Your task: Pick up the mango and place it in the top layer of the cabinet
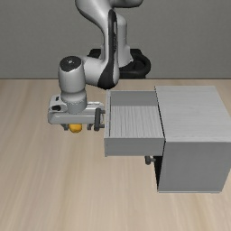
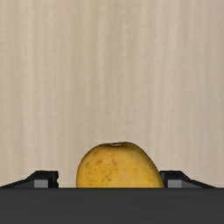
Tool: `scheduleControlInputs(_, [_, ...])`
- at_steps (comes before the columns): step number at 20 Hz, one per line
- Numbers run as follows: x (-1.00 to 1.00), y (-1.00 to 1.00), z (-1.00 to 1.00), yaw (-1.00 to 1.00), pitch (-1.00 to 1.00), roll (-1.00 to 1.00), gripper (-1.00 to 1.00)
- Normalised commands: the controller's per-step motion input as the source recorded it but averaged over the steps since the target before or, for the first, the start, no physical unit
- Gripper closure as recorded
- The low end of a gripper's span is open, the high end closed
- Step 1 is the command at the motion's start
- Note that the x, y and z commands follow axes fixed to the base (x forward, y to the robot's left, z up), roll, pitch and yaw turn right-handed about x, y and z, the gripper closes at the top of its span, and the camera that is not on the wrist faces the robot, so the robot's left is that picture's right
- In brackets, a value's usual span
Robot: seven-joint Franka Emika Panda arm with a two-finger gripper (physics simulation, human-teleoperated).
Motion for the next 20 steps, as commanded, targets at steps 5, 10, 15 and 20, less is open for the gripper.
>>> scheduleControlInputs(5, [0.00,0.00,0.00,0.00,0.00,0.00,1.00])
scheduleControlInputs(10, [0.00,0.00,0.80,0.00,0.00,0.00,1.00])
scheduleControlInputs(15, [0.00,0.00,1.00,0.00,0.00,0.00,1.00])
scheduleControlInputs(20, [0.00,0.00,1.00,0.00,0.00,0.00,1.00])
